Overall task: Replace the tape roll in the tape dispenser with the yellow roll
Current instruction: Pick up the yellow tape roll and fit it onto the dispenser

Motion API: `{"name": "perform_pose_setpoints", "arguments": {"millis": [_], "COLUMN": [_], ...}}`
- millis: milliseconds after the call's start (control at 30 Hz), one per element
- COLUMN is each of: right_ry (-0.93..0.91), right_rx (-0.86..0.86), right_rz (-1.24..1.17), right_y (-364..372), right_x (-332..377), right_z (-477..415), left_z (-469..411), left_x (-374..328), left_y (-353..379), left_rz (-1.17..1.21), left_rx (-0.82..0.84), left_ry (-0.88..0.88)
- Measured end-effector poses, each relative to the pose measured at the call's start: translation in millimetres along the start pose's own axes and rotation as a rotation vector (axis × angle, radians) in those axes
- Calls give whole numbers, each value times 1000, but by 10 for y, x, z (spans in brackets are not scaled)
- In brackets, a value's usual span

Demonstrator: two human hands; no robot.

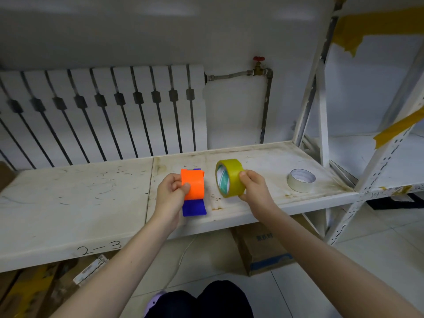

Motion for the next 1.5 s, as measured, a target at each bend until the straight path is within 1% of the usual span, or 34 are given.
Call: {"name": "perform_pose_setpoints", "arguments": {"millis": [67, 133, 333, 567, 700, 900, 1033, 1267, 1500], "right_ry": [43, 40, -60, -87, -125, -181, -226, -260, -206], "right_rx": [16, 28, 83, 124, 151, 107, 116, 127, 117], "right_rz": [-50, -75, -35, -9, 72, 195, 243, 244, 194], "right_y": [121, 234, 528, 652, 703, 741, 761, 800, 781], "right_x": [27, 44, 106, 103, 82, 24, -11, -84, -105], "right_z": [130, 223, 380, 452, 491, 475, 503, 505, 498], "left_z": [62, 118, 214, 239, 264, 244, 227, 200, 144], "left_x": [-46, -83, -149, -165, -150, -109, -71, -26, 60], "left_y": [-32, -59, -112, -204, -194, -204, -226, -266, -285], "left_rz": [10, 8, -61, -117, -115, -83, -46, 3, 17], "left_rx": [17, 35, 12, 6, 41, 40, 35, 14, 23], "left_ry": [64, 122, 259, 312, 346, 326, 276, 199, 138]}}
Point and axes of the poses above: each hand's wrist, its own z-axis away from the middle knuckle, its own y-axis out of the palm, x = y × z, the point moved 2 cm from there along -z, towards the middle knuckle, and after that the axes turned 13 degrees about y, right-handed, at the moved point
